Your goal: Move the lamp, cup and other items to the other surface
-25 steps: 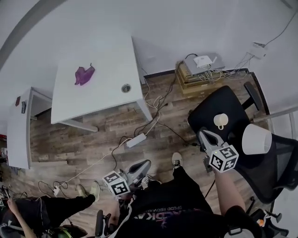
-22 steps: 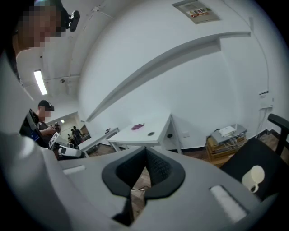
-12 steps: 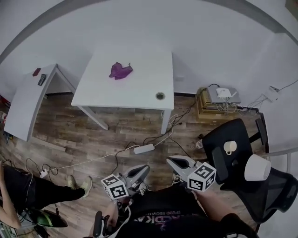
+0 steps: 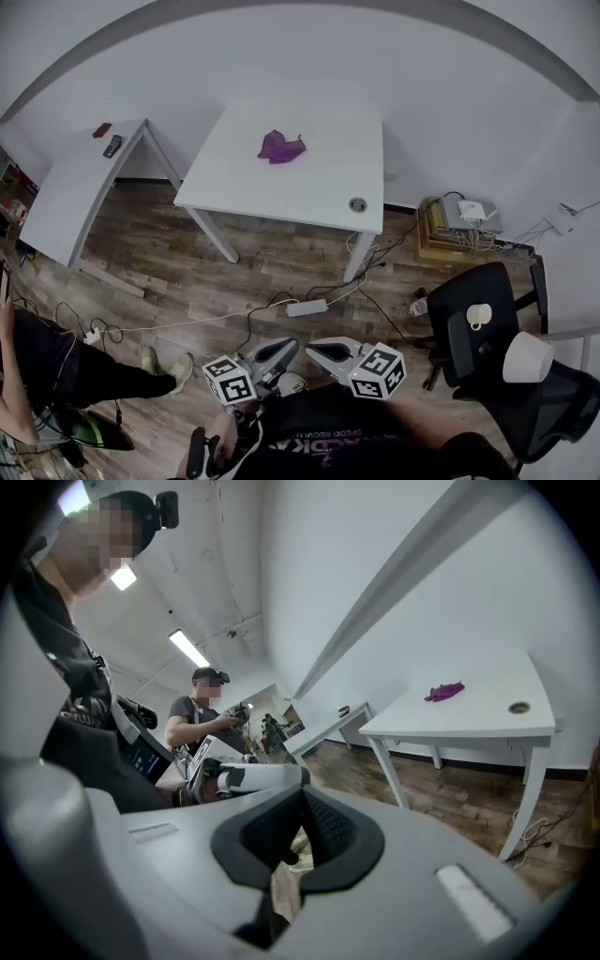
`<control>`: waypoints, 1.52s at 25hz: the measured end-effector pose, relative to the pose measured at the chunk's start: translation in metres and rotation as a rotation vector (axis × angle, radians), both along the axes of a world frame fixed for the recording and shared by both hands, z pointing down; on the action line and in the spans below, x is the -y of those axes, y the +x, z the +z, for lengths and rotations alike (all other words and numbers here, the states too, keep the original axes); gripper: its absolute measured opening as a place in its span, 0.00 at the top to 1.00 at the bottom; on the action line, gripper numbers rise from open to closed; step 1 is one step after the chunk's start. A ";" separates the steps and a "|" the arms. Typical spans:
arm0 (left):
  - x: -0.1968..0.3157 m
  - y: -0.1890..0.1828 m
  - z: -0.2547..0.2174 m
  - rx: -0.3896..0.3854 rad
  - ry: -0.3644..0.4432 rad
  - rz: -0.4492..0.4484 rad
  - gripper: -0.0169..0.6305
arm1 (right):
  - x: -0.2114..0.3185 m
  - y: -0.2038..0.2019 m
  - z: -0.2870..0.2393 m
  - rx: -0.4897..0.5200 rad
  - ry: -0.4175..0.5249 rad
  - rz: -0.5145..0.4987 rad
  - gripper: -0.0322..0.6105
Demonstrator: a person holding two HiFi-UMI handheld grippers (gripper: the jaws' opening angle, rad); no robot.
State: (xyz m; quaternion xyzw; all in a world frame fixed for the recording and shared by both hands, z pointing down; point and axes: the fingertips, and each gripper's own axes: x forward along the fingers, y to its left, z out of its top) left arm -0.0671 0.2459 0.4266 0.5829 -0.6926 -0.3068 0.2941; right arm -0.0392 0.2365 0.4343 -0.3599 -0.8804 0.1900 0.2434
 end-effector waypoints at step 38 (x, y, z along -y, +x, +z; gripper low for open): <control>-0.040 -0.016 0.010 -0.016 0.005 -0.046 0.97 | -0.027 -0.012 0.012 -0.046 -0.019 0.042 0.95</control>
